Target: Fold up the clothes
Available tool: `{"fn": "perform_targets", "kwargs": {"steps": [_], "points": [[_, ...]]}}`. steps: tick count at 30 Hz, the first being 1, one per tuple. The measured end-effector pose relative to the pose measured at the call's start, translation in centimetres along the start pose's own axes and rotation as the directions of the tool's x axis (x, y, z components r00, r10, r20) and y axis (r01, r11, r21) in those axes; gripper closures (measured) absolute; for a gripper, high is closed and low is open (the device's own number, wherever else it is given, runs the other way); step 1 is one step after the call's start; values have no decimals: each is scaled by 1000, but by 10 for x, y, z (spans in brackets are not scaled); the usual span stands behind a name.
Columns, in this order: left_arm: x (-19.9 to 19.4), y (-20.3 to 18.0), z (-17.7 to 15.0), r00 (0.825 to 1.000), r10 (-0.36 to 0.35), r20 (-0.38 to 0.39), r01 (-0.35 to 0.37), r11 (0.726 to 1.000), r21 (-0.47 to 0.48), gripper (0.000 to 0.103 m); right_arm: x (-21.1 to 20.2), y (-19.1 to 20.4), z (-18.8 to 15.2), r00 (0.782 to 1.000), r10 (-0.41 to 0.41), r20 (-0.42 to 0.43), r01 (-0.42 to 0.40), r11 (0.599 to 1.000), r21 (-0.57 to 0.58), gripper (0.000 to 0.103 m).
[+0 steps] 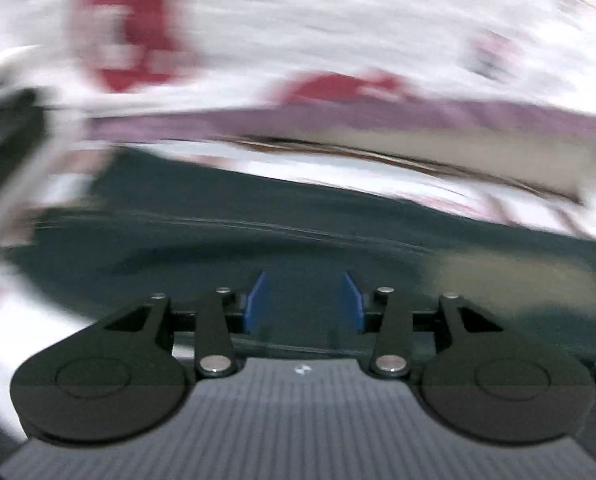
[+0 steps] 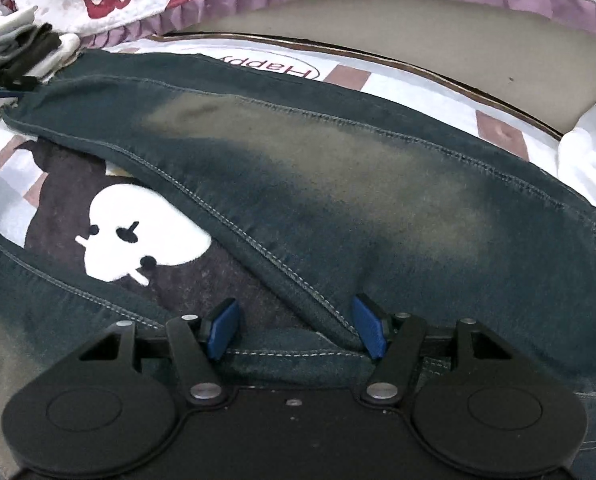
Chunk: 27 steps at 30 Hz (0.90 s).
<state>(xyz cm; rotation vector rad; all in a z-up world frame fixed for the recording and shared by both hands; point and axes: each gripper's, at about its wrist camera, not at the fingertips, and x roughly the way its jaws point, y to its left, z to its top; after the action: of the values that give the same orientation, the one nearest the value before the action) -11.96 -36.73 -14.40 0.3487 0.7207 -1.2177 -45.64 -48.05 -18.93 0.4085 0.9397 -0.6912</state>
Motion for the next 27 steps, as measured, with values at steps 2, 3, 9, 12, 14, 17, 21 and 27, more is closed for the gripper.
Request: {"fn": "perform_targets", "kwargs": {"steps": [2, 3, 9, 12, 14, 17, 21, 27], "points": [[22, -41, -1, 983, -156, -97, 166, 981, 103, 61, 0, 0, -2, 1000, 2, 9, -2, 1000, 5, 34], [33, -62, -2, 964, -221, -149, 243, 958, 152, 63, 0, 1, -4, 1000, -1, 17, 0, 1000, 7, 34], [71, -110, -12, 960, -160, -230, 217, 944, 249, 65, -3, 2, -12, 998, -7, 61, 5, 1000, 24, 34], [70, -92, -16, 949, -186, -257, 231, 959, 161, 65, -3, 3, -12, 998, -8, 60, 8, 1000, 11, 34], [61, -94, -23, 956, -156, -247, 212, 952, 221, 65, -4, 2, -13, 998, -4, 62, 3, 1000, 9, 34], [50, -96, -36, 969, -107, -222, 170, 942, 288, 65, -5, 2, -15, 998, -3, 67, 3, 1000, 11, 34], [47, -99, -39, 976, -74, -205, 132, 948, 289, 65, -5, 3, -16, 997, -12, 75, 11, 1000, 15, 34], [17, -93, -45, 955, 18, -297, 61, 965, 256, 61, -30, 7, -16, 996, -33, 78, 18, 983, 181, 35]]}}
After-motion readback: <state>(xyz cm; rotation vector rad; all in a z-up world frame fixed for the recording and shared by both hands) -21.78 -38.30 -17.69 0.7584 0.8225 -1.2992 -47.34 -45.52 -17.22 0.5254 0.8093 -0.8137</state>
